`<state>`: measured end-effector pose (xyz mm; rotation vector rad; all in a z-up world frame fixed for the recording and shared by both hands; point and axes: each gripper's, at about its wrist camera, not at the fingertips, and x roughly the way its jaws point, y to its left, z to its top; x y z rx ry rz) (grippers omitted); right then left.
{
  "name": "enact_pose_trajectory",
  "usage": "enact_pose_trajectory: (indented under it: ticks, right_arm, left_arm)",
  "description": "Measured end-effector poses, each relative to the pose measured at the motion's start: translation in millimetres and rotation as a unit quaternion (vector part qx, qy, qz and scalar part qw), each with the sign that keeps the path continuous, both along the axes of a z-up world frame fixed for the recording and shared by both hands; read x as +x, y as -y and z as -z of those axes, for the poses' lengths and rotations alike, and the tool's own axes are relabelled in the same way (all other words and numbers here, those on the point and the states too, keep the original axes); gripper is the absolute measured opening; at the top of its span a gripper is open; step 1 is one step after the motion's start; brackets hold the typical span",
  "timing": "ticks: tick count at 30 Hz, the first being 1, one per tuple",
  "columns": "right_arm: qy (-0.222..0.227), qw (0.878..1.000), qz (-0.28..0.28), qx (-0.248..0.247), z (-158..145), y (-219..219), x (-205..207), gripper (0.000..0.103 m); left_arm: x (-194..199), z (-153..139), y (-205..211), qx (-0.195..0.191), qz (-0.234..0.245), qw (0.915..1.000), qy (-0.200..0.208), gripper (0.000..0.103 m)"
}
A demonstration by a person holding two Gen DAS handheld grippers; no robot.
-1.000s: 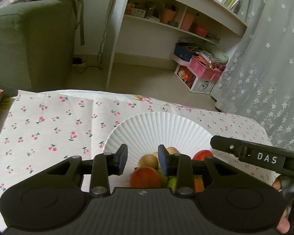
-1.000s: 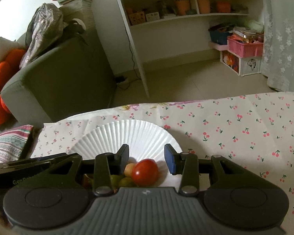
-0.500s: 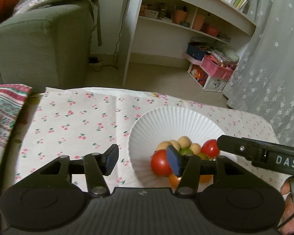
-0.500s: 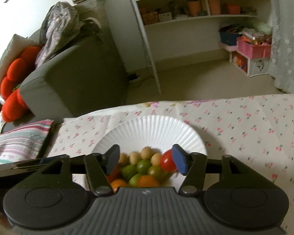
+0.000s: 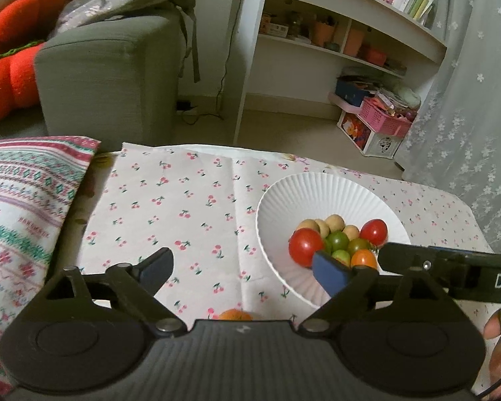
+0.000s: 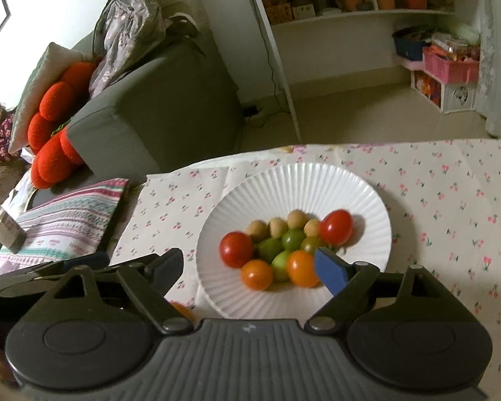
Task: Organize fruits
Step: 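Withdraw both open tools from the plate toward the two mandarins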
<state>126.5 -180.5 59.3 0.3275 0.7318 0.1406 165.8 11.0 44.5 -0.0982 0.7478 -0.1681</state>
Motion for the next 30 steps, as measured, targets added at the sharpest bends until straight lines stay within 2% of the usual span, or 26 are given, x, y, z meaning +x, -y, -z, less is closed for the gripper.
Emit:
enact_pose_trajectory:
  ticks: [7, 12, 16, 24, 30]
  right_arm:
    - [-0.026, 1.000, -0.011, 0.012, 3, -13, -18, 0.088]
    - [-0.024, 0.999, -0.021, 0.014, -1, -22, -30, 0.094]
    - [-0.034, 0.999, -0.027, 0.012, 3, -29, -35, 0.094]
    - [-0.040, 0.998, -0.029, 0.026, 4, -32, -47, 0.094]
    - [-0.061, 0.997, -0.030, 0.024, 17, -35, -44, 0.094]
  left_arm:
    - [-21, -1, -12, 0.020, -0.013, 0.9997, -0.001, 0.103]
    - [-42, 1, -28, 0.009, -0.020, 0.9997, -0.007, 0.103]
    - [-52, 8, -35, 0.001, -0.027, 0.9994, -0.022, 0.103]
    - [-65, 25, -22, 0.015, 0.006, 0.9992, -0.035, 0.103]
    - [-63, 43, -15, 0.022, 0.016, 0.9982, -0.054, 0.103]
